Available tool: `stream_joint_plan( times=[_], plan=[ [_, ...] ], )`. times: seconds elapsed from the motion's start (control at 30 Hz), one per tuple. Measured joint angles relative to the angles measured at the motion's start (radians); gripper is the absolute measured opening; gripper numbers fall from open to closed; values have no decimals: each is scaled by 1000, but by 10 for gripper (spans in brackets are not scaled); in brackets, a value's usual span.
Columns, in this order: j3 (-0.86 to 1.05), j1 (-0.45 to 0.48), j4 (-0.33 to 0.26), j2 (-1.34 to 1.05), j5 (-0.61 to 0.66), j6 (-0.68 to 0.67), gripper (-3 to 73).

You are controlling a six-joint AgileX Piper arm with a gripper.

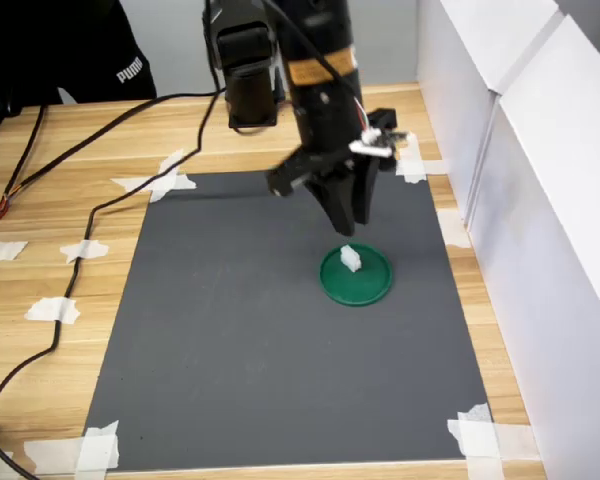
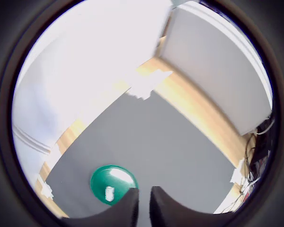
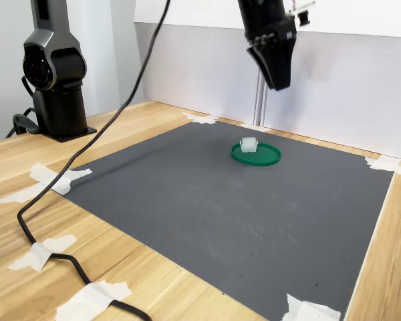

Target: Grasp a white terminal and put it on the green lid.

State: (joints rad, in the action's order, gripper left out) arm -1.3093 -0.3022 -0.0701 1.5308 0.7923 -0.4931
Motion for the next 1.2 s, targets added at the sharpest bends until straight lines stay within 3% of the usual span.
stream_joint_plan(
  times=[0.1,0.37,0.6,0.83,1.2],
  plan=[
    [0,83,-33,-86,1,1,3],
    [3,319,-172,-309,-27,13,-16],
    [176,455,-188,-489,-185,25,-16],
    [462,492,-204,-685,-362,87,-16],
    [845,492,-211,-1028,-368,139,-16]
  ],
)
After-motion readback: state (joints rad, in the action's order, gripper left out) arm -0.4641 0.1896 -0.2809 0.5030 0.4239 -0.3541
